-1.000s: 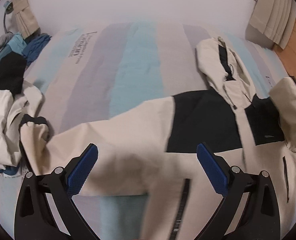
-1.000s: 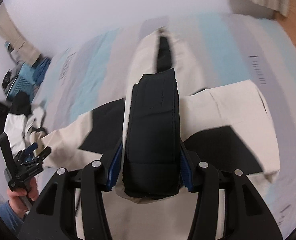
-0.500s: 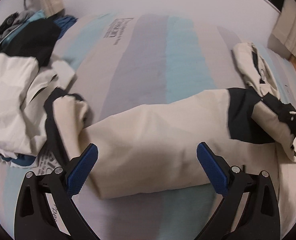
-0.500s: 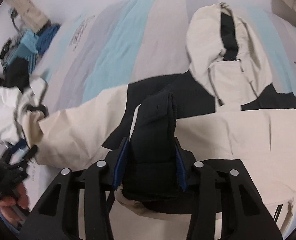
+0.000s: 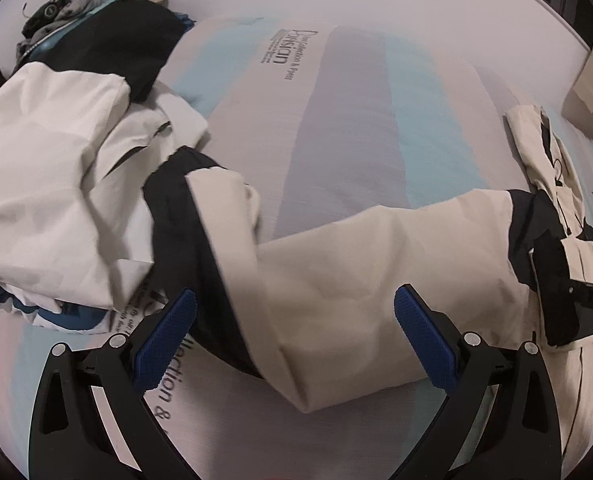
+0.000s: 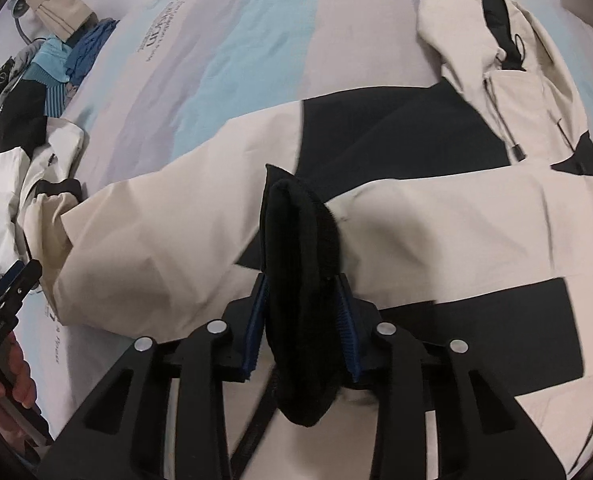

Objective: Fold large clothes

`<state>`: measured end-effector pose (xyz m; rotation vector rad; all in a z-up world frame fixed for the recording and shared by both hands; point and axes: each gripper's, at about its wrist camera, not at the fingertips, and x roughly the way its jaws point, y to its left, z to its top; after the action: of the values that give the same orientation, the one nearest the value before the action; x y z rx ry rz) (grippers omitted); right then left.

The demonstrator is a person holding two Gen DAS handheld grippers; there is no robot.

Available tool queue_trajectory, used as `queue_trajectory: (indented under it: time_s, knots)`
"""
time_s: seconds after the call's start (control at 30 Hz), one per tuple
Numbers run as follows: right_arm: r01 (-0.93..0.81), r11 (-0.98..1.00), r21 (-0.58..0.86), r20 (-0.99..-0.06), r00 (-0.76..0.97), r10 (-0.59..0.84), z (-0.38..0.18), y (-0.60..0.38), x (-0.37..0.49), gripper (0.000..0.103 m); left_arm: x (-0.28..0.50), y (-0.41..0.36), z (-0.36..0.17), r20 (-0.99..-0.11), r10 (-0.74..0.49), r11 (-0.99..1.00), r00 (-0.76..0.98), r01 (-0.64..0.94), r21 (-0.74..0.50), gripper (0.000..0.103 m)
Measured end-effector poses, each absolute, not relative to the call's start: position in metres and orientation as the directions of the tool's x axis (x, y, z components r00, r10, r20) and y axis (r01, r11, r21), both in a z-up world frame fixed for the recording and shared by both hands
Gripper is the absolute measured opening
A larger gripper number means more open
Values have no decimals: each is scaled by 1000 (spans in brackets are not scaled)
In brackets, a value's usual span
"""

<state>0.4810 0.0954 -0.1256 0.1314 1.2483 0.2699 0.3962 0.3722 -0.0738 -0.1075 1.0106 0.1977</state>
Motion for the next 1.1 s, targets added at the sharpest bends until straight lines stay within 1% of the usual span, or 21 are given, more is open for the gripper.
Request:
queue_trajectory:
  time_s: [0.1, 0.13, 0.17, 0.23, 0.27, 0.5, 0.63, 0.77, 0.83, 0.9, 0.97, 1.0, 1.03, 1.1]
  knots:
    - [-130, 960, 247, -913, 302, 276, -124, 106, 474, 41, 393, 386, -74, -848, 125, 972, 515, -233, 2, 97]
    - [-129, 959, 252, -911, 302, 280, -124, 109, 472, 48, 392, 389, -74, -848, 127, 972, 515, -237, 2, 97]
    - [-127, 960, 249, -911, 306, 276, -124, 112, 469, 52, 391, 393, -75, -847, 130, 970, 515, -242, 1, 97]
    - [-133, 964, 229, -910, 324, 261, -121, 117, 463, 67, 388, 400, -77, -851, 133, 968, 508, -252, 0, 97]
    - [-134, 967, 219, -909, 332, 252, -119, 119, 460, 71, 386, 405, -79, -853, 129, 966, 505, -260, -8, 97]
    - [-149, 973, 174, -901, 374, 219, -98, 108, 439, 72, 389, 423, -90, -864, 117, 956, 490, -290, -35, 97]
    - [-146, 976, 161, -897, 392, 206, -87, 93, 433, 77, 408, 430, -94, -860, 113, 953, 498, -300, -49, 97]
    - [-150, 978, 143, -898, 395, 192, -81, 79, 432, 77, 431, 435, -104, -861, 133, 952, 490, -305, -26, 96]
    - [-152, 979, 137, -899, 397, 187, -80, 73, 433, 77, 438, 439, -108, -863, 133, 947, 487, -318, -34, 96]
    - [-146, 981, 131, -902, 393, 179, -82, 68, 434, 77, 446, 443, -108, -865, 141, 940, 482, -340, -36, 93]
    - [-138, 982, 128, -905, 388, 173, -85, 64, 434, 77, 452, 445, -108, -866, 150, 937, 476, -348, -29, 81]
    - [-134, 983, 129, -907, 385, 172, -86, 62, 435, 77, 455, 446, -109, -871, 165, 935, 463, -353, -11, 78]
    - [-131, 983, 131, -907, 385, 172, -87, 60, 435, 77, 456, 446, -110, -873, 175, 934, 454, -357, 1, 71]
    - [-125, 984, 128, -906, 389, 167, -88, 57, 435, 77, 456, 446, -108, -873, 176, 933, 455, -359, 1, 65]
